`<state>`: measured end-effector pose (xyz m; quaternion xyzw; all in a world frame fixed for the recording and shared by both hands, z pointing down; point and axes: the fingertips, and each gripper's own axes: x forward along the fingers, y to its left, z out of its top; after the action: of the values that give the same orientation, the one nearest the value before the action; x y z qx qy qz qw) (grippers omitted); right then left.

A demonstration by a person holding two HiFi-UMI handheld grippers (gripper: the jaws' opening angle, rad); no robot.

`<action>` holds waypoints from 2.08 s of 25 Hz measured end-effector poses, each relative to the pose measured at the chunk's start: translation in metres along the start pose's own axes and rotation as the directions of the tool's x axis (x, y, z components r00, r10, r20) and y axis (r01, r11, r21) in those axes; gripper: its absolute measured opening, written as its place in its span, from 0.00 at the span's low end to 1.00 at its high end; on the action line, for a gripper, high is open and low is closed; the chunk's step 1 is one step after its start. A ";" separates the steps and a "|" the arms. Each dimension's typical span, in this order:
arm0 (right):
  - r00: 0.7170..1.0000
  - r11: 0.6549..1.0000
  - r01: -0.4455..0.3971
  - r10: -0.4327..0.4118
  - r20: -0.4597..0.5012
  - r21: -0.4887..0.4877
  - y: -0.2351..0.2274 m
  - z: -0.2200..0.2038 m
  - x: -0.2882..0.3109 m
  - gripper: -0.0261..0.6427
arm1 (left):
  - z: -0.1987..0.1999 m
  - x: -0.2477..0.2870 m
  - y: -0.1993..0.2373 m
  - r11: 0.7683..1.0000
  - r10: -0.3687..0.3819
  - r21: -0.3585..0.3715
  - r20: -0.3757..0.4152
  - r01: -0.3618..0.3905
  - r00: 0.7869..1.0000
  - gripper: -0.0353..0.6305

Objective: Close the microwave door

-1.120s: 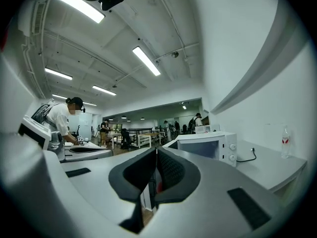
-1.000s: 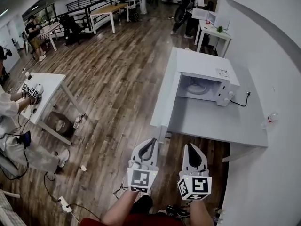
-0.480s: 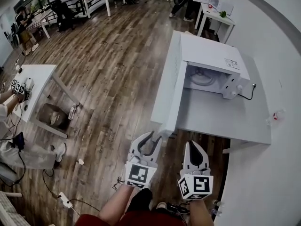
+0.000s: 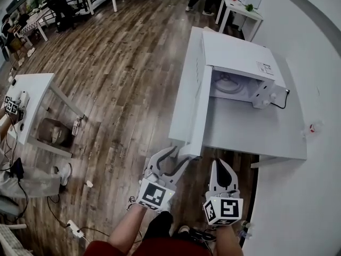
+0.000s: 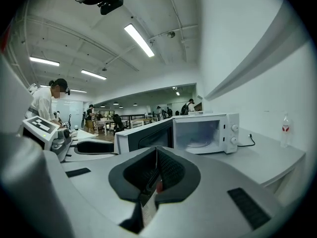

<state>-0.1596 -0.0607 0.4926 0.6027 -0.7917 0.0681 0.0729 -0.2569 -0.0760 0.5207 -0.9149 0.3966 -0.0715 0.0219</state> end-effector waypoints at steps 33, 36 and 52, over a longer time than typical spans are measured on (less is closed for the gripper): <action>0.998 0.998 0.057 -0.058 0.029 0.027 -0.090 0.002 -0.010 0.08 | 0.012 0.073 -0.075 0.965 -0.262 0.022 0.021 0.262 0.965 0.29; 0.999 0.999 0.045 -0.046 0.028 0.030 -0.108 0.002 -0.010 0.08 | 0.015 0.089 -0.087 0.966 -0.256 0.031 0.006 0.256 0.967 0.29; 0.998 1.000 0.017 -0.018 0.056 0.022 -0.195 0.023 -0.017 0.08 | 0.027 0.160 -0.133 0.991 -0.132 -0.012 -0.017 0.132 0.991 0.29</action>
<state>0.0325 -0.1006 0.4709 0.6120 -0.7874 0.0591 0.0447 -0.0486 -0.1016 0.5248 -0.9385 0.3359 -0.0790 0.0087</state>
